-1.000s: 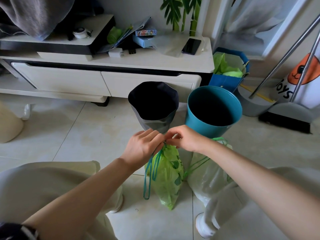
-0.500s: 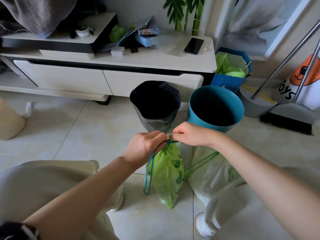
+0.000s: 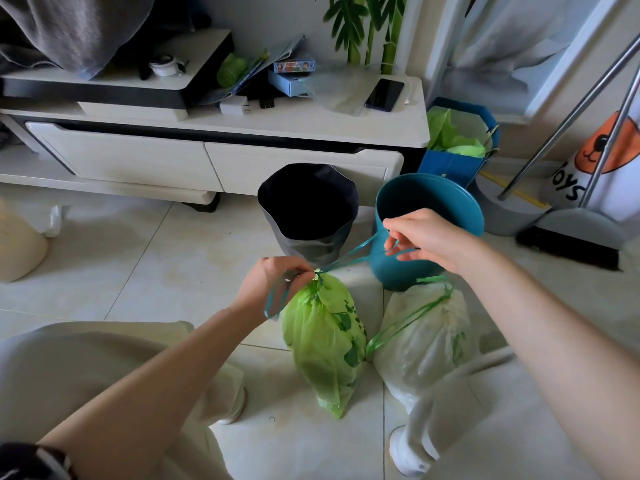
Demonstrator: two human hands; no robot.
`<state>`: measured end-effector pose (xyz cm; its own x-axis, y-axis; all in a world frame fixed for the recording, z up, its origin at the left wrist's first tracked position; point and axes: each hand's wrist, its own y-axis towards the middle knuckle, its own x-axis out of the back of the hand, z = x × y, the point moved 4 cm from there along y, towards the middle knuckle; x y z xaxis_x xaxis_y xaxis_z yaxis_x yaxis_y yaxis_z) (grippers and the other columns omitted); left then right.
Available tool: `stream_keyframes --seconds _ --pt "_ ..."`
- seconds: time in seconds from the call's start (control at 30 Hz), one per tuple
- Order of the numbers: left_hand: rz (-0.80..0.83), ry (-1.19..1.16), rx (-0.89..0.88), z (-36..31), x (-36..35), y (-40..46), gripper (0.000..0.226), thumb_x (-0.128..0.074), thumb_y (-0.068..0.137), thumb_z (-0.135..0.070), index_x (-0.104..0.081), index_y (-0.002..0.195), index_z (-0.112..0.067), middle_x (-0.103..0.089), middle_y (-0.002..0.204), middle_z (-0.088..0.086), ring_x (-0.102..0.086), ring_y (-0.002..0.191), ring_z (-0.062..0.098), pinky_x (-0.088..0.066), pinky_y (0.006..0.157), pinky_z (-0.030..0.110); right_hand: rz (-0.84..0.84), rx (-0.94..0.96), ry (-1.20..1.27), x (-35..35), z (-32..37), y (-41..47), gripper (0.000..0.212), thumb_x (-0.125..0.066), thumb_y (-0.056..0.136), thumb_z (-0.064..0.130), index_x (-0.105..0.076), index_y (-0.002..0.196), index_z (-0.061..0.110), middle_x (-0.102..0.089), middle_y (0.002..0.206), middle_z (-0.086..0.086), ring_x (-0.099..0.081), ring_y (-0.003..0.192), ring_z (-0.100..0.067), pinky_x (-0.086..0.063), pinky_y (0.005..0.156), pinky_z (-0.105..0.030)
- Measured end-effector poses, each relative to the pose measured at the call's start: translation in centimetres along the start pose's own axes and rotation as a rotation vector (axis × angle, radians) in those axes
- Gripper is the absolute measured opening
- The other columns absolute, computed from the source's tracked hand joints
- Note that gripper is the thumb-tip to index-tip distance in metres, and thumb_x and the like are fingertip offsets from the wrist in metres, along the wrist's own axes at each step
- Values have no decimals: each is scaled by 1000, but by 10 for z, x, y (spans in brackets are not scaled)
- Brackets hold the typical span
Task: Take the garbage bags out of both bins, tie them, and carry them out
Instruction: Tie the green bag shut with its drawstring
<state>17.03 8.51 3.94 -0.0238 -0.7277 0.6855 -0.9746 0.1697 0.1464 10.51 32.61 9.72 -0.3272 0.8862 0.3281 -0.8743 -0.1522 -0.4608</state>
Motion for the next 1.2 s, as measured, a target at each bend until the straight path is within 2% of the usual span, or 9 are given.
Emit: stream_keyframes --seconds 0.1,0.37,0.53,0.67,0.8,0.9,0.97,1.07,1.2 --pt "-44 -356 344 5 5 3 5 -72 79 -6 -75 78 -9 -74 71 9 -70 64 17 -54 62 26 -37 -109 -31 9 -21 4 31 -52 94 23 -51 64 13 -67 72 -7 -64 78 -22 -53 87 -40" --pt "-272 -680 912 27 26 -8 0 -65 81 -4 -64 81 -4 -66 75 11 -64 66 22 -55 72 33 -142 -232 26 17 -40 13 25 -56 92 19 -54 70 8 -66 78 -12 -65 79 -24 -54 83 -38" --pt "-365 -822 1092 44 43 -16 5 -56 84 -3 -56 79 -2 -56 71 9 -62 66 26 -58 74 38 -214 -287 85 33 -49 11 22 -59 92 19 -56 74 6 -69 86 -16 -67 87 -27 -55 83 -37" --pt "-417 -1102 1128 54 53 -18 9 -45 84 -4 -47 75 -4 -51 73 10 -62 66 24 -61 58 36 -148 -284 227 34 -44 5 22 -62 91 20 -57 74 6 -68 91 -14 -67 91 -26 -53 88 -38" --pt "-467 -1488 1011 34 55 -7 9 -39 86 -3 -44 79 -8 -49 68 8 -59 57 18 -60 55 30 -50 -209 515 27 -28 -1 26 -61 92 19 -55 68 10 -68 88 -9 -66 90 -24 -52 87 -36" --pt "-345 -1511 994 1 56 2 20 -46 87 -7 -42 67 -11 -41 48 1 -45 41 14 -50 46 19 11 -65 634 23 -6 -8 31 -57 93 23 -54 64 14 -65 72 -2 -65 87 -20 -49 89 -35" --pt "-193 -1461 966 -25 53 8 22 -49 88 -9 -47 66 -9 -38 42 -2 -42 38 11 -45 43 16 76 28 655 18 10 -19 28 -52 96 24 -56 69 14 -57 62 0 -62 77 -18 -50 83 -33" --pt "31 -1325 892 -61 43 13 17 -50 90 -11 -61 79 -2 -44 40 -2 -48 37 10 -47 43 16 124 198 516 6 31 -41 18 -51 96 18 -65 88 8 -44 61 -2 -49 62 -16 -51 66 -26" --pt "250 -1238 862 -90 24 20 24 -51 92 -15 -66 88 2 -52 47 1 -56 42 12 -54 49 20 -12 518 -59 -7 48 -63 12 -57 92 11 -67 99 12 -50 62 -6 -48 57 -12 -48 59 -17"
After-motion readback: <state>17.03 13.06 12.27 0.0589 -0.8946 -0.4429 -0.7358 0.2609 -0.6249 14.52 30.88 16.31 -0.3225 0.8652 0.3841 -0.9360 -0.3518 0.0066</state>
